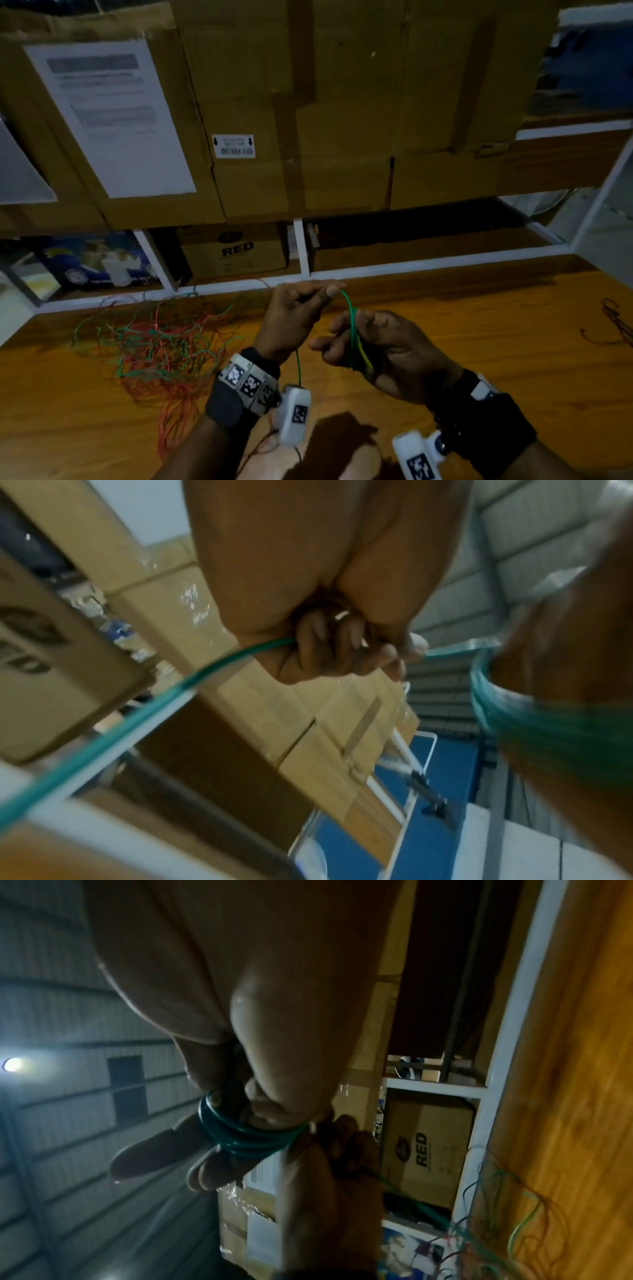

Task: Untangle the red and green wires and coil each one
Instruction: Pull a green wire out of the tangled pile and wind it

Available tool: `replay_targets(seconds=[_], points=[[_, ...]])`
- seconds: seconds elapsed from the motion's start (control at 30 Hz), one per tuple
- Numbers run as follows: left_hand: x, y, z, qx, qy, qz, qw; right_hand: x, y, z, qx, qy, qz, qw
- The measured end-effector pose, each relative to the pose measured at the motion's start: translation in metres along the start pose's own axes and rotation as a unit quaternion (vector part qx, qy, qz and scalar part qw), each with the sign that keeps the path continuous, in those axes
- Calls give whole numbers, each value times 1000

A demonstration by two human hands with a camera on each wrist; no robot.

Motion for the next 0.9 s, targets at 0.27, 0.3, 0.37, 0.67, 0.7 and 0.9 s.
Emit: replay_targets(seconds=[0.27, 0.3, 0.37, 0.67, 0.7, 0.9], points=[[35, -64, -17, 61, 93, -117, 987, 44, 10, 15, -148, 181, 79, 969], [39, -72, -22, 89, 103, -115, 984, 53, 19, 13, -191, 211, 76, 956], [46, -78, -35, 113, 121, -88, 982, 68, 37, 7, -254, 258, 35, 931], [53, -36, -75, 76, 119, 137, 980, 51, 92, -47, -365, -39, -593, 717], [47, -29, -73, 61, 108, 158, 980, 40, 95, -47, -320, -98, -639, 692], [13, 0, -53, 25, 44, 220, 974, -9, 67, -42, -147, -253, -542, 788]])
Point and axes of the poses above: each hand's wrist, its own z-axis towards the middle knuckle, its own y-axis out of the back of the hand, x = y × z, the point moved 4 cm from there along z, towards the middle knuckle, and after that the axes turned 10 degrees about x, right-handed, at the moved point
